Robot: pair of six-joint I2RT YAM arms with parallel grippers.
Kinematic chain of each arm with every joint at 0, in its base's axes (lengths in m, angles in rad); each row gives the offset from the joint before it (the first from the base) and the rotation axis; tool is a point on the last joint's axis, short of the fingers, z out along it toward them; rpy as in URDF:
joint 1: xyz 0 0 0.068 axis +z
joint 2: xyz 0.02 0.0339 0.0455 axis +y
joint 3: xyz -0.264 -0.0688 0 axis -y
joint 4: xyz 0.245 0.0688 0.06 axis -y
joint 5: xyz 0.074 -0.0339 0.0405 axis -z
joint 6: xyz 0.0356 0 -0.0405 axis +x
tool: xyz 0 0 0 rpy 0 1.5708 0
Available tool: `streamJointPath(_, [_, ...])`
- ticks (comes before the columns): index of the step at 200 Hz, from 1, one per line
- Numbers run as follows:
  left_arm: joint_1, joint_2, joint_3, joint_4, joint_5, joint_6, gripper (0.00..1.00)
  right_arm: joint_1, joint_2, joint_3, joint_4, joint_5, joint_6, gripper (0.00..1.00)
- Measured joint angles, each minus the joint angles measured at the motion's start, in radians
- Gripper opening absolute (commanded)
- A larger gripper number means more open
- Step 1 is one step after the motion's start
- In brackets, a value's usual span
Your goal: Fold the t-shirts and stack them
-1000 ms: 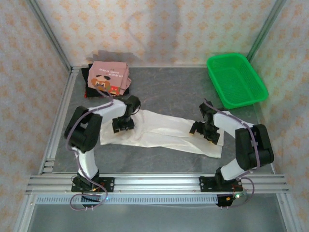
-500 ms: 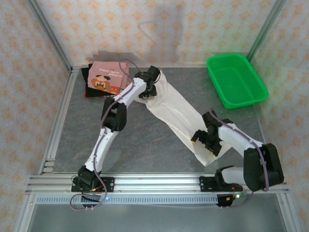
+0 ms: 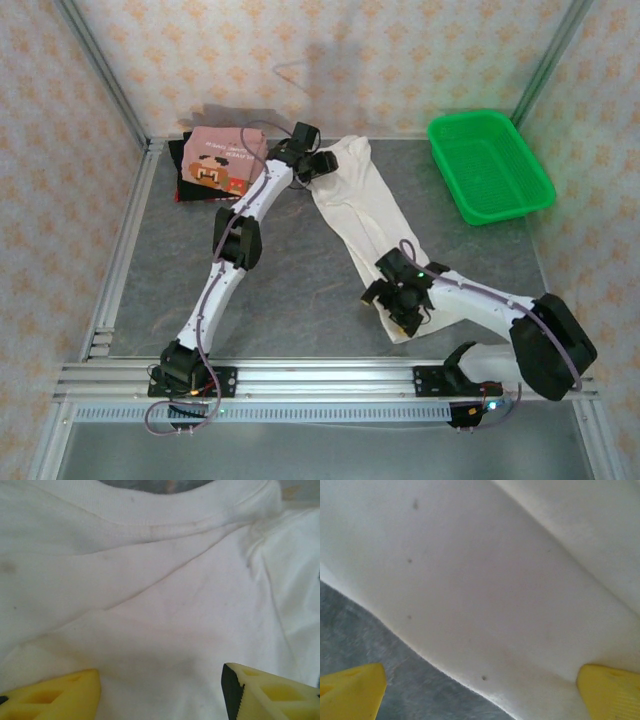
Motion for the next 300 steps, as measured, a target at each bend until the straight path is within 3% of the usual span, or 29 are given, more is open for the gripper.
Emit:
streamJointPath(54, [0.017, 0.028, 0.013, 0.113, 0.097, -0.011, 0.73, 0.177, 0.257, 0.203, 0.152, -0.012, 0.191, 0.99])
streamJointPath(84, [0.042, 0.026, 0.016, 0.127, 0.170, -0.024, 0.90, 0.252, 0.427, 0.376, 0.279, -0.038, 0.237, 0.99])
streamJointPath(88, [0.047, 0.021, 0.015, 0.126, 0.178, -0.019, 0.99, 0.259, 0.441, 0.391, 0.288, -0.038, 0.240, 0.99])
streamJointPath(96, [0.056, 0.014, 0.014, 0.116, 0.189, -0.018, 1.00, 0.274, 0.469, 0.424, 0.300, -0.039, 0.244, 0.99])
streamJointPath(132, [0.115, -0.101, -0.035, -0.010, 0.204, -0.011, 1.00, 0.294, 0.484, 0.475, 0.273, -0.041, 0.232, 0.99])
streamJointPath(160, [0.159, -0.335, -0.146, -0.124, 0.200, 0.037, 1.00, 0.294, 0.403, 0.490, 0.149, -0.025, 0.172, 0.99])
streamJointPath(194, [0.143, -0.776, -0.493, -0.141, 0.191, 0.077, 1.00, 0.272, 0.145, 0.483, -0.023, 0.016, 0.069, 0.99])
streamJointPath(229, [0.047, -1.180, -1.011, -0.105, 0.176, 0.077, 0.98, 0.159, -0.183, 0.334, -0.113, 0.016, -0.045, 0.97])
streamJointPath(274, [-0.165, -1.441, -1.702, -0.038, 0.168, -0.040, 0.76, 0.110, -0.266, 0.076, -0.108, -0.074, -0.155, 0.84])
streamJointPath(300, [-0.275, -1.542, -1.956, 0.021, 0.159, -0.141, 0.74, 0.110, -0.320, -0.074, -0.036, -0.120, -0.150, 0.76])
